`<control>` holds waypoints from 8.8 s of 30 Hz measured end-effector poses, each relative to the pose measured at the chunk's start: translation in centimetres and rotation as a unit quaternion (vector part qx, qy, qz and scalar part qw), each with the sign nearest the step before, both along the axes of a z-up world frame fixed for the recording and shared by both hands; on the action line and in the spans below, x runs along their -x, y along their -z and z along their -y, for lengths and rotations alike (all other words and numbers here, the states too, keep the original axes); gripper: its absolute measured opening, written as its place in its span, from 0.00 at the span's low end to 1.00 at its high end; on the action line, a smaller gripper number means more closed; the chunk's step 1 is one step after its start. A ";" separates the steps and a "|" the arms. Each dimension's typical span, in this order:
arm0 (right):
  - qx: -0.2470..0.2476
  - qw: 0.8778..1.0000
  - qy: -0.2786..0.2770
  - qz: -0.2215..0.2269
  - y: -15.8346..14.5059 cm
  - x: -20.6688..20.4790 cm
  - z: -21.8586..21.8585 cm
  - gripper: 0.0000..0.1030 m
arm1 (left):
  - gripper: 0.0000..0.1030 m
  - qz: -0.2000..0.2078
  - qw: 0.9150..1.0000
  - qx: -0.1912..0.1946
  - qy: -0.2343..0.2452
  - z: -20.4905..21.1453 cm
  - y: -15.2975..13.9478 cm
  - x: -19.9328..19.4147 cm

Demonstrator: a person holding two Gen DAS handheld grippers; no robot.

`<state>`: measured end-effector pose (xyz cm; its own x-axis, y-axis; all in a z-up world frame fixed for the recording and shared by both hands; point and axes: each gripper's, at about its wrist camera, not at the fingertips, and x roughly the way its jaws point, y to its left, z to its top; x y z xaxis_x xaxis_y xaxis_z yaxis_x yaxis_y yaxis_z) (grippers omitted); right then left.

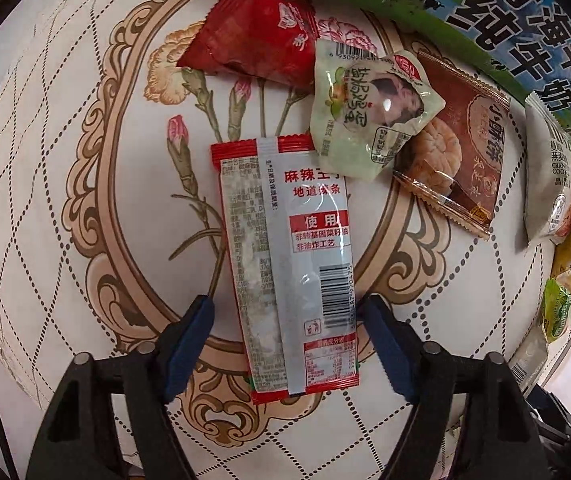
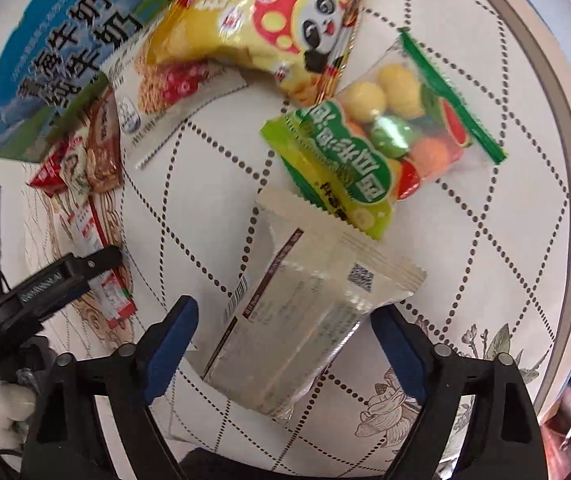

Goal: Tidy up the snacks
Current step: 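Grasp red-white spicy strip packet with left tool while right tool grasps clear wrapped pastry, then lift both held packets toward the cardboard box, then lower both packets into the box and open both tools, then move both open tools back over the remaining snacks on the bed, then grasp white oat cookie packet with left tool while right tool grasps yellow Guoba chip bag, then lift both held bags and carry them over the box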

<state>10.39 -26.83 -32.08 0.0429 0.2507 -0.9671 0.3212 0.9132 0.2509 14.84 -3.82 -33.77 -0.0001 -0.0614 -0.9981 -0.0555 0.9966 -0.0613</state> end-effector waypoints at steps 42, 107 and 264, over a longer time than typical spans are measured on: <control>0.068 0.978 -0.195 0.043 1.1 2.7 -7.5 0.63 | 0.44 -0.018 1.000 -0.010 0.012 0.6 1.1 6.2; -0.010 0.959 -0.178 0.220 -20.5 -8.9 1.3 0.56 | 0.43 0.107 0.978 0.139 0.113 8.7 -20.9 -6.5; -0.048 0.981 -0.142 0.126 -5.7 -8.5 2.3 0.52 | 0.53 0.083 0.993 0.028 0.075 6.3 -4.7 -1.1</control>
<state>18.89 -29.17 -26.39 0.1916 0.3762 -0.9065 -0.0263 0.9253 0.3784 15.97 -10.10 -29.03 0.1512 -0.1278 -0.9802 0.1079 0.9878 -0.1121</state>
